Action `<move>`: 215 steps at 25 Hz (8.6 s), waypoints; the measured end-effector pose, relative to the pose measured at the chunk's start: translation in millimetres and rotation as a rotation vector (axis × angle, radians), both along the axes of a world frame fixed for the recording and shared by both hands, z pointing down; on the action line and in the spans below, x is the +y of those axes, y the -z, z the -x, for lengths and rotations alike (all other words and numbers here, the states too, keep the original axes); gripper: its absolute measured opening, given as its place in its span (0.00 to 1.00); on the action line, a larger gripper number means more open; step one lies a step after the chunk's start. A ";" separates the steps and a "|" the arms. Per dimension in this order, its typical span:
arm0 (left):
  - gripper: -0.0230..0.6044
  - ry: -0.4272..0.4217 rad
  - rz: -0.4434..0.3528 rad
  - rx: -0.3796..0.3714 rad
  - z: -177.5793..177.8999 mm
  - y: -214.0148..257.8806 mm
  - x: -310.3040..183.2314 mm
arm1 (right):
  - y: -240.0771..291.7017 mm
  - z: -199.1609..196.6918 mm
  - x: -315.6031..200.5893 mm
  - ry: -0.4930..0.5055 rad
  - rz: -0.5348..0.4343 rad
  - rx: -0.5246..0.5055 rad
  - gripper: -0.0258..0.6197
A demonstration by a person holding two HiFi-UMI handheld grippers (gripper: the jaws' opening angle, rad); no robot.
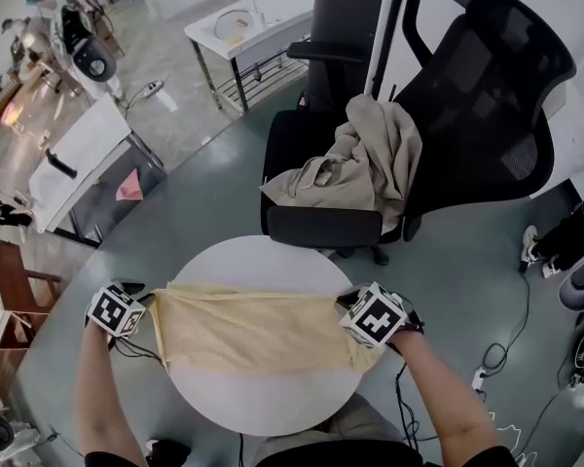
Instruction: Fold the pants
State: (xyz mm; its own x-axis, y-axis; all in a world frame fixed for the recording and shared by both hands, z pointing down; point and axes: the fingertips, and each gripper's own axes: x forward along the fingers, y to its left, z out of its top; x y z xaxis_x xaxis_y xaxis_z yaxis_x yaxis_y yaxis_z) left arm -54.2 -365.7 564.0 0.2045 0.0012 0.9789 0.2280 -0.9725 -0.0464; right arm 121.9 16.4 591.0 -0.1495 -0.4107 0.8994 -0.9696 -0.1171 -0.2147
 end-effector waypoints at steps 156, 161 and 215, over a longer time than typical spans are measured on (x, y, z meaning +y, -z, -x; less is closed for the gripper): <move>0.13 0.783 0.182 0.593 -252.1 -1.6 590.1 | 37.4 -34.4 157.9 1.129 0.003 -0.311 0.24; 0.39 0.746 0.264 0.633 -272.5 -3.0 598.2 | 23.4 -54.5 145.3 1.069 0.008 -0.260 0.26; 0.11 1.074 0.313 0.872 -167.8 -72.6 554.0 | -46.7 -17.6 142.9 1.334 -0.044 -0.467 0.13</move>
